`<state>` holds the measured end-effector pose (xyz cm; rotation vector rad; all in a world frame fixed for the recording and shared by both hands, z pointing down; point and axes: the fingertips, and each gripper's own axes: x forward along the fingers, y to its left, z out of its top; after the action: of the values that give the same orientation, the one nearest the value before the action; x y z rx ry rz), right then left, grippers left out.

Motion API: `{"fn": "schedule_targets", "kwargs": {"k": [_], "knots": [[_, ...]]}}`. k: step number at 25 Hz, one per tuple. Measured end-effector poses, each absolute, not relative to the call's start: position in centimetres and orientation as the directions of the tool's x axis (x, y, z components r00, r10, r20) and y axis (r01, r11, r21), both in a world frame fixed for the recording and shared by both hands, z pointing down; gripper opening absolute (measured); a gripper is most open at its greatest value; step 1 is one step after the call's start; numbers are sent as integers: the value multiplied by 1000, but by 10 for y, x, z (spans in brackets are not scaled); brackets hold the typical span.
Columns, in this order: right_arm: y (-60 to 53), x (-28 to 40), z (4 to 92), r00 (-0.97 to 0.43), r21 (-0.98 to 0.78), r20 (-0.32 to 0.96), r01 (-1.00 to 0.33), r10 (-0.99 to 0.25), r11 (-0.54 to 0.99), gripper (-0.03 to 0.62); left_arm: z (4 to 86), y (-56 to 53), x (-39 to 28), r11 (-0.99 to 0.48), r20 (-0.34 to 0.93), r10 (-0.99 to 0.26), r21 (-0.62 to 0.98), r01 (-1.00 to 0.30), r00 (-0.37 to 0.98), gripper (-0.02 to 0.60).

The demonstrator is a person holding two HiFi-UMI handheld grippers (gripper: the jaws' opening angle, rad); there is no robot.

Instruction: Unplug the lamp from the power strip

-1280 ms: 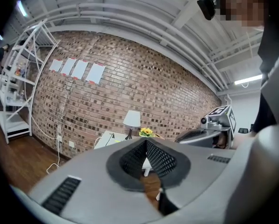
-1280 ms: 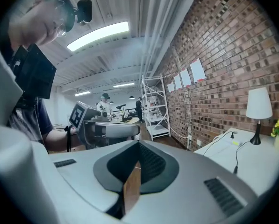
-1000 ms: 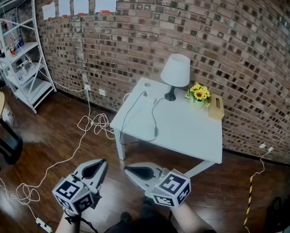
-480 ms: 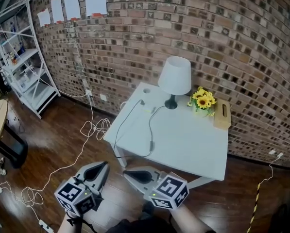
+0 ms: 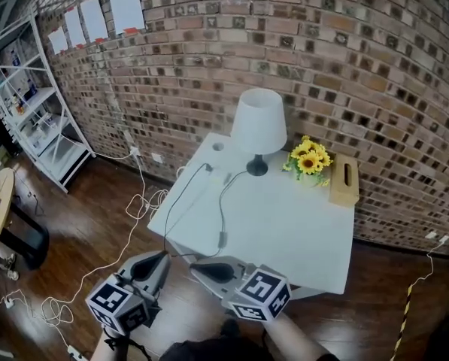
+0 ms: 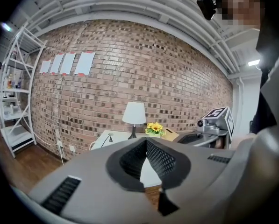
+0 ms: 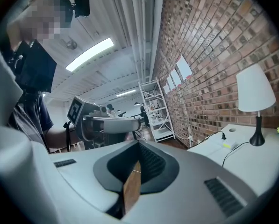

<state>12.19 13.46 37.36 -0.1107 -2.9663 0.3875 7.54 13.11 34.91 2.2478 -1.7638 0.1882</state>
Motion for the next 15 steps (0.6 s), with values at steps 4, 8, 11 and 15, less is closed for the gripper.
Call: {"fn": "schedule_targets", "kwargs": {"k": [4, 8, 11, 15], "knots": [[119, 131, 373, -987, -263, 129, 57, 94, 963, -12, 348, 114, 86, -224, 284, -926, 122, -967, 250, 6], [106, 134, 372, -989, -263, 121, 50, 85, 964, -12, 353, 102, 83, -237, 287, -924, 89, -967, 252, 6], [97, 139, 374, -990, -266, 122, 36, 71, 963, -12, 347, 94, 95, -246, 302, -914, 120, -962, 271, 6], [87, 144, 376, -990, -259, 131, 12, 48, 966, -12, 348, 80, 102, -284, 299, -904, 114, -952, 305, 6]]}}
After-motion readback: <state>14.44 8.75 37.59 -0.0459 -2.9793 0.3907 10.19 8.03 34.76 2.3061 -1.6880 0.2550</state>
